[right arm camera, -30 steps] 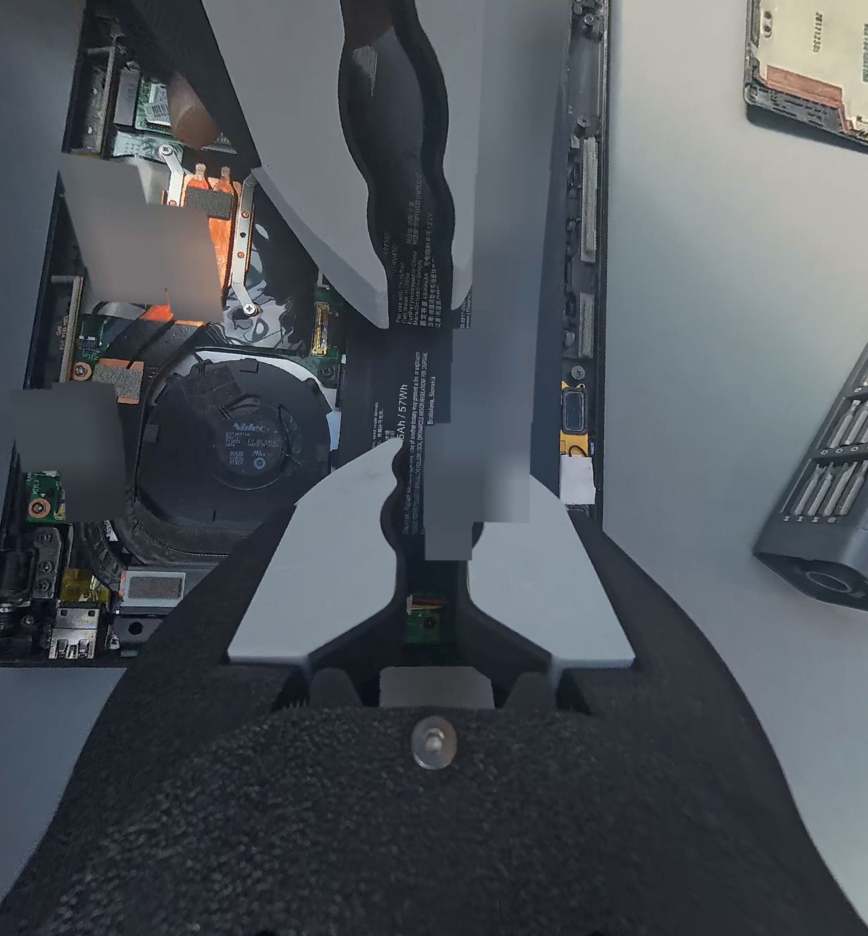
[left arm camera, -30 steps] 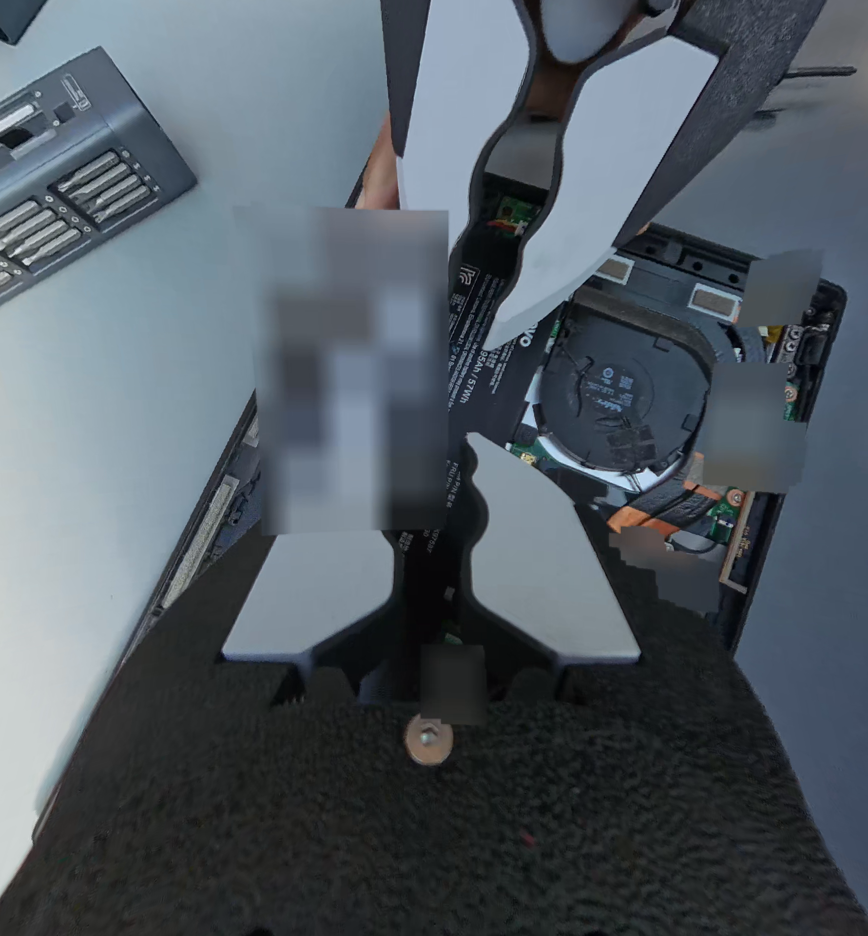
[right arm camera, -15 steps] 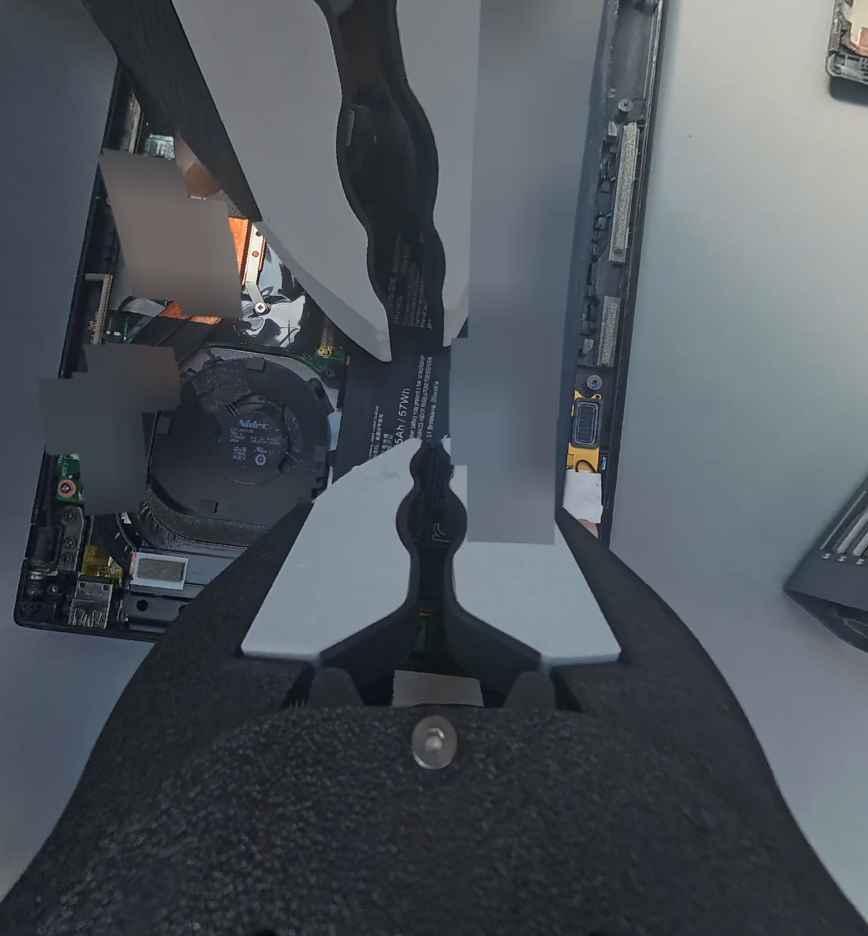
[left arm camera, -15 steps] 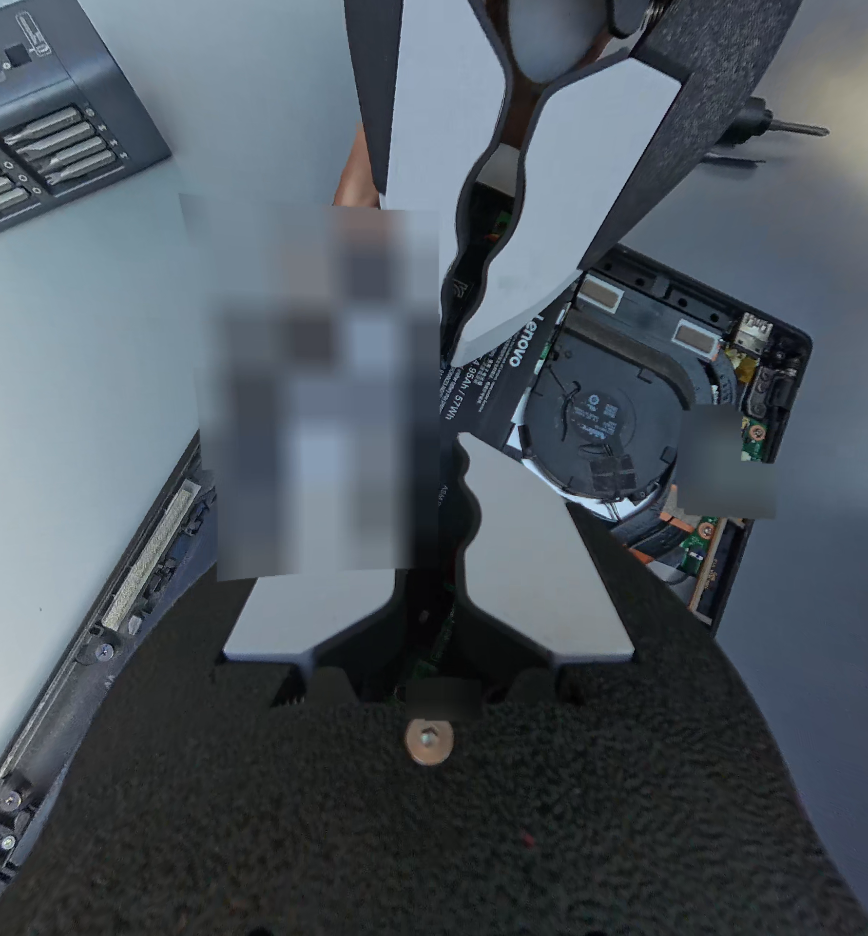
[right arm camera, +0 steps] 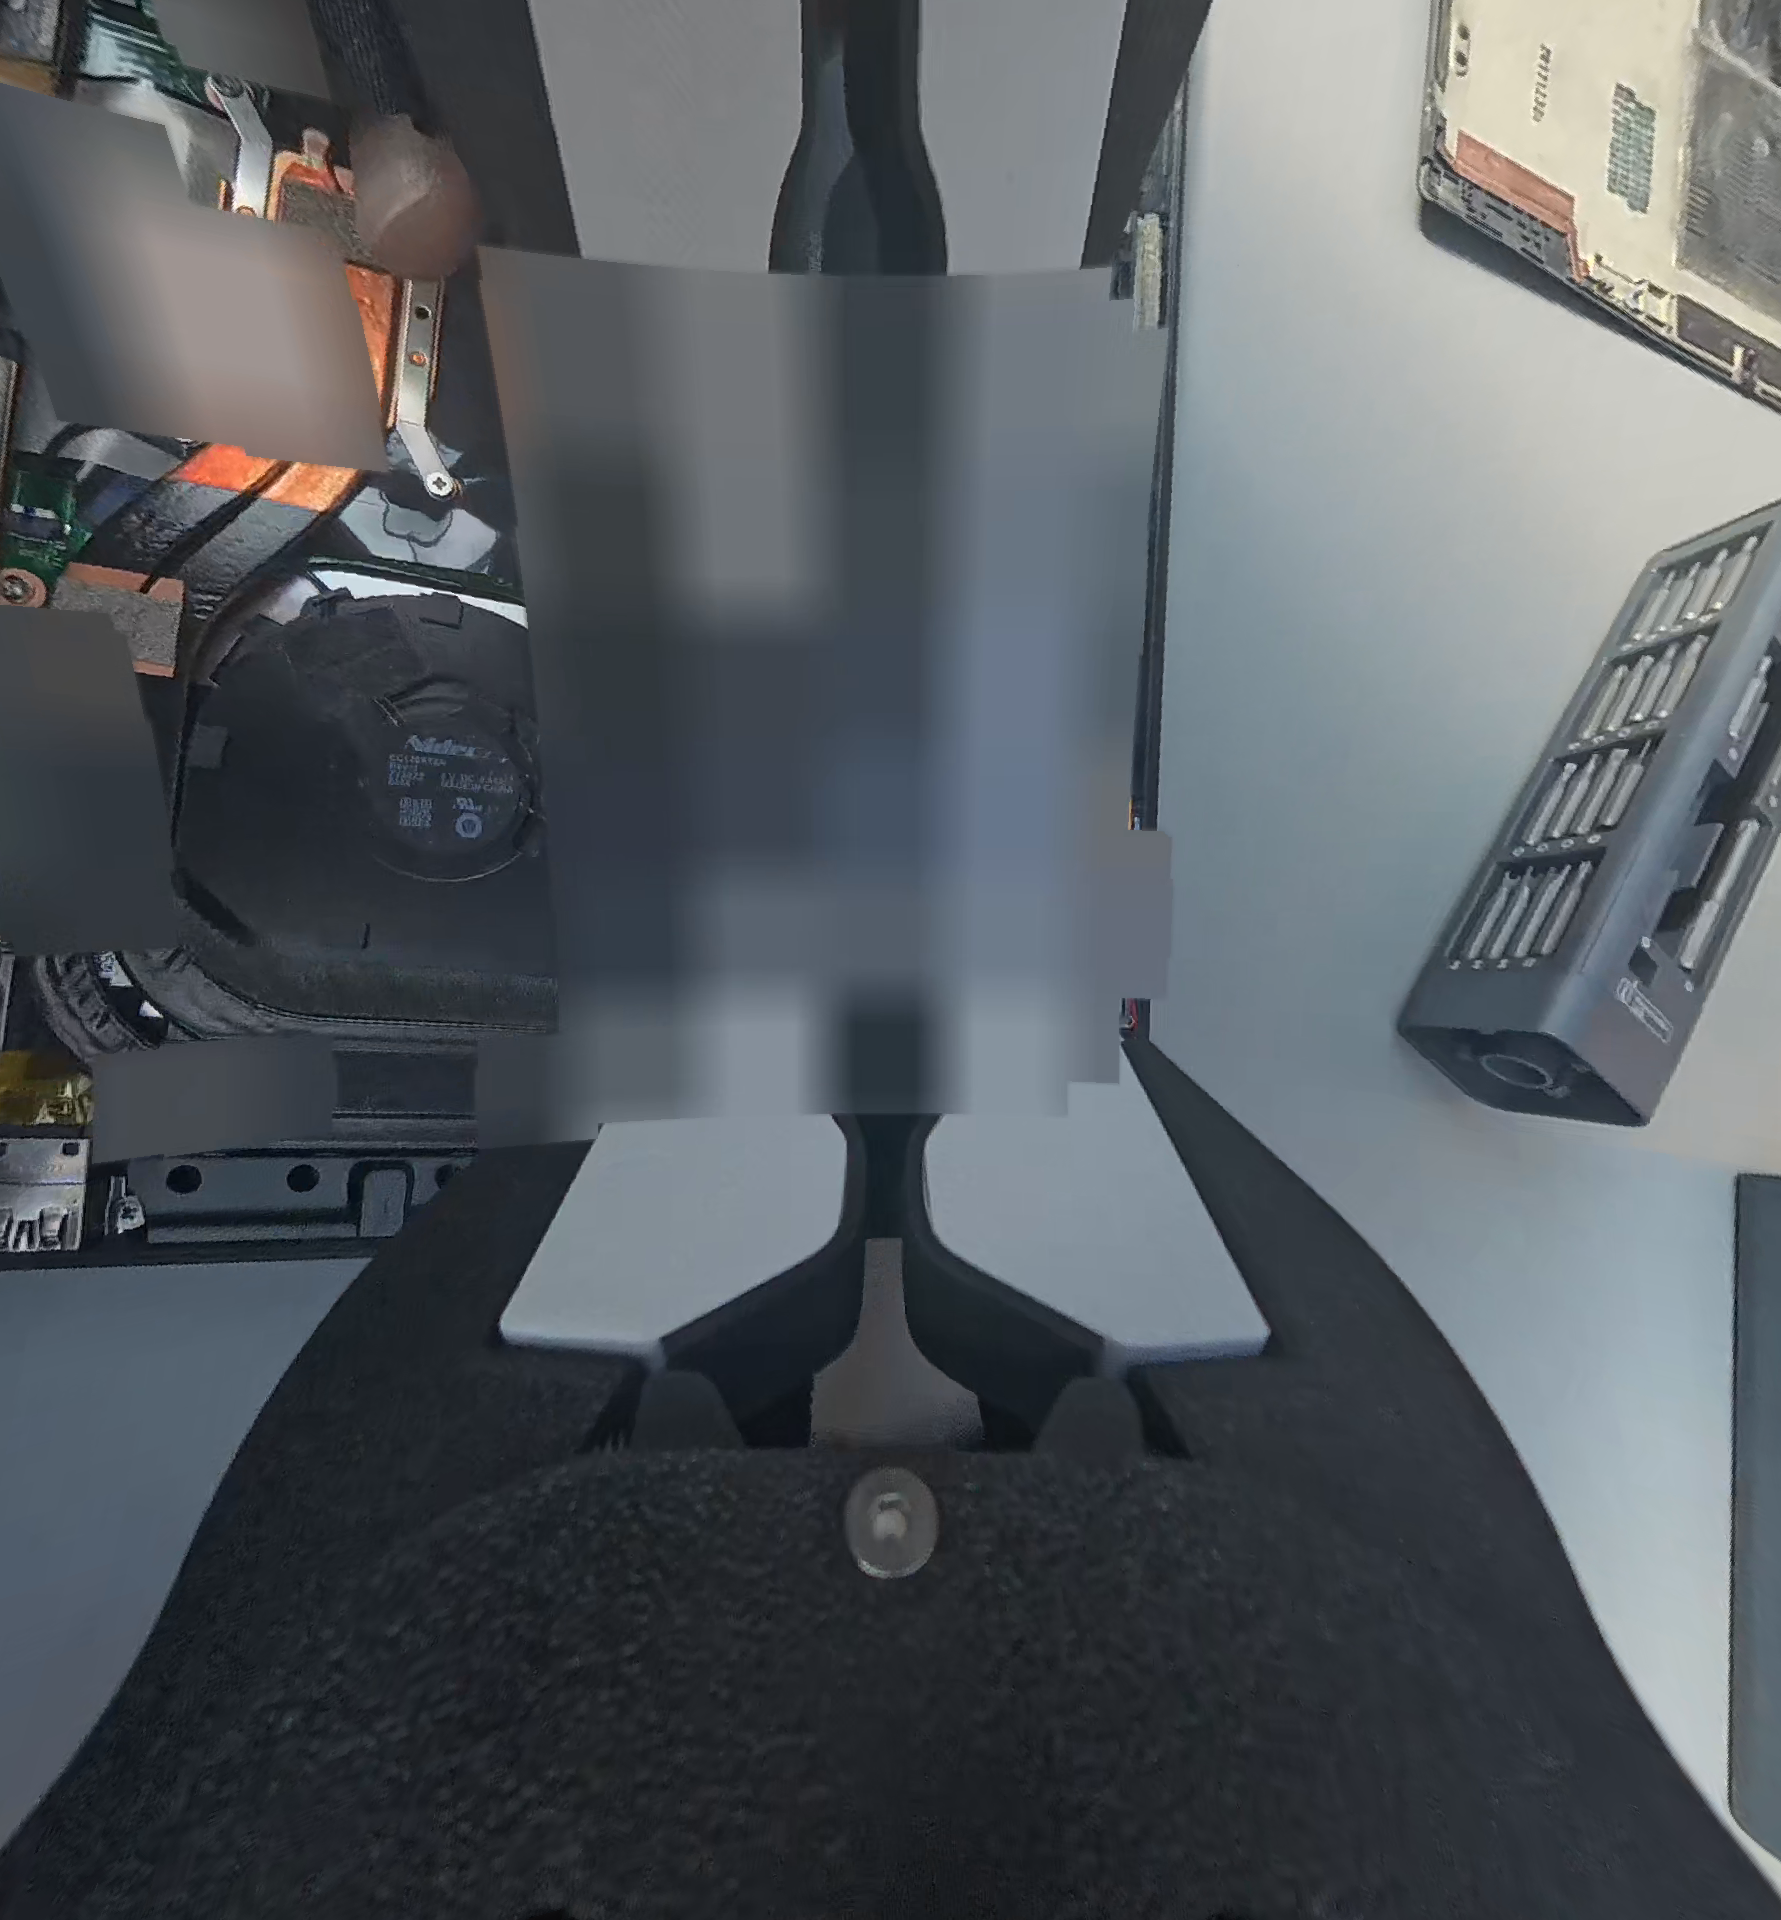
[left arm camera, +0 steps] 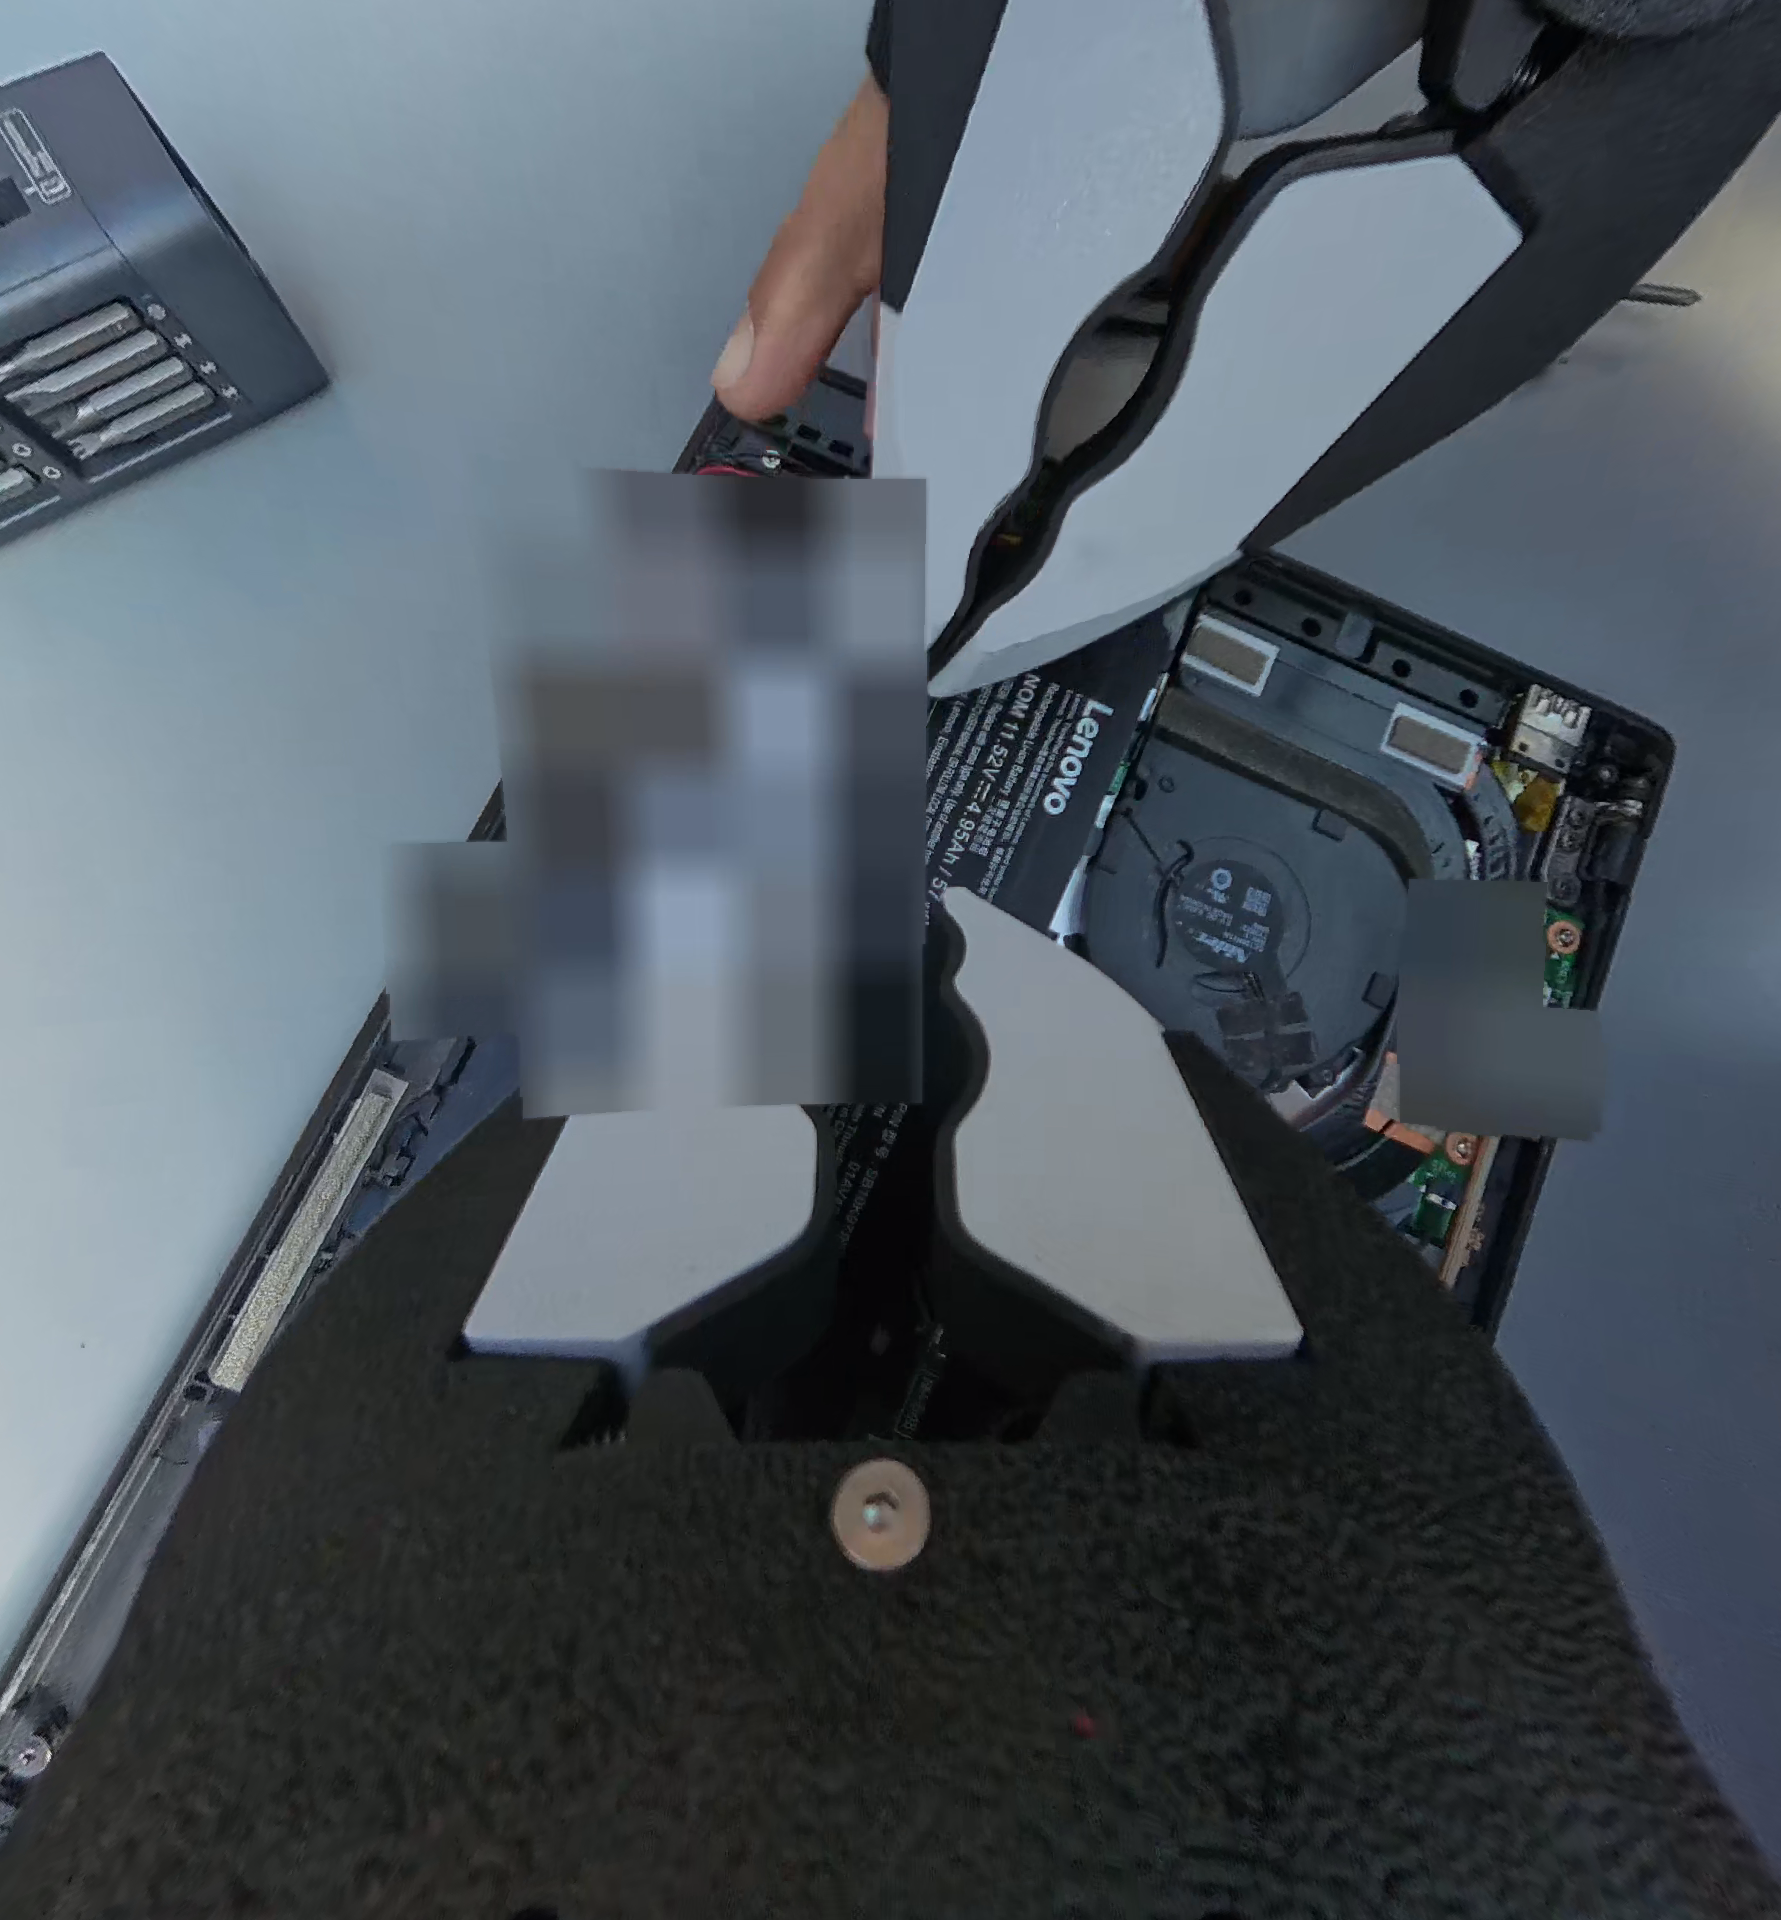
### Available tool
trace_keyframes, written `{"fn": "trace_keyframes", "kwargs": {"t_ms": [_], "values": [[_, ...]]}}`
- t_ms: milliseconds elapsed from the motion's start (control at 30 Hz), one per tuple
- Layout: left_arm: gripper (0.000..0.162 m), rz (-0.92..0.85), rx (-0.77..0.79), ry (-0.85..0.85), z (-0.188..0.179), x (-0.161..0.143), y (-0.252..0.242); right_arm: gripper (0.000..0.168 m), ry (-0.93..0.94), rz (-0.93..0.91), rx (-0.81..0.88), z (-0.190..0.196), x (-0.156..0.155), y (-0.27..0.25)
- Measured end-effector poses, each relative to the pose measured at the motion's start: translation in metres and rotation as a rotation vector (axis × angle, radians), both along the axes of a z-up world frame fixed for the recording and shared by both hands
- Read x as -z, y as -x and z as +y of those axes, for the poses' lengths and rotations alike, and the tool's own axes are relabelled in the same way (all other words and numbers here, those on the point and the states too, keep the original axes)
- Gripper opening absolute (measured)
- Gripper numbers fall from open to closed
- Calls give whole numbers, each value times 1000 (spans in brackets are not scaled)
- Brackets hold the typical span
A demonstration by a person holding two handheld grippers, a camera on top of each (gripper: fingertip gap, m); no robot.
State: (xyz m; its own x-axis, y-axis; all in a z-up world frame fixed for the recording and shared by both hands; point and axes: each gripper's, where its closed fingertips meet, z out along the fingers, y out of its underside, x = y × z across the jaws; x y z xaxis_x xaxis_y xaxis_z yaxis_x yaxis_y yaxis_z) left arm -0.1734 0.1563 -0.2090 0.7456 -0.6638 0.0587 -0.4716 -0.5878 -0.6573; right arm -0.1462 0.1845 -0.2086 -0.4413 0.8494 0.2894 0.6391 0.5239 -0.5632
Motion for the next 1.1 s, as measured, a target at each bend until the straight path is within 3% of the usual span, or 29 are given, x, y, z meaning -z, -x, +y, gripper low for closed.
{"fn": "trace_keyframes", "kwargs": {"t_ms": [267, 567, 1100], "values": [[12, -60, 20, 25, 2, -3, -13, 0, -61, 98, 193, 31, -10, -36], [0, -107, 48, 77, 11, -5, -34, 0, -103, 146, 137, 22, -2, -32], [0, -126, 45, 114, 17, -2, -33, 0, -139, 55, 72, 22, 5, -29]]}}
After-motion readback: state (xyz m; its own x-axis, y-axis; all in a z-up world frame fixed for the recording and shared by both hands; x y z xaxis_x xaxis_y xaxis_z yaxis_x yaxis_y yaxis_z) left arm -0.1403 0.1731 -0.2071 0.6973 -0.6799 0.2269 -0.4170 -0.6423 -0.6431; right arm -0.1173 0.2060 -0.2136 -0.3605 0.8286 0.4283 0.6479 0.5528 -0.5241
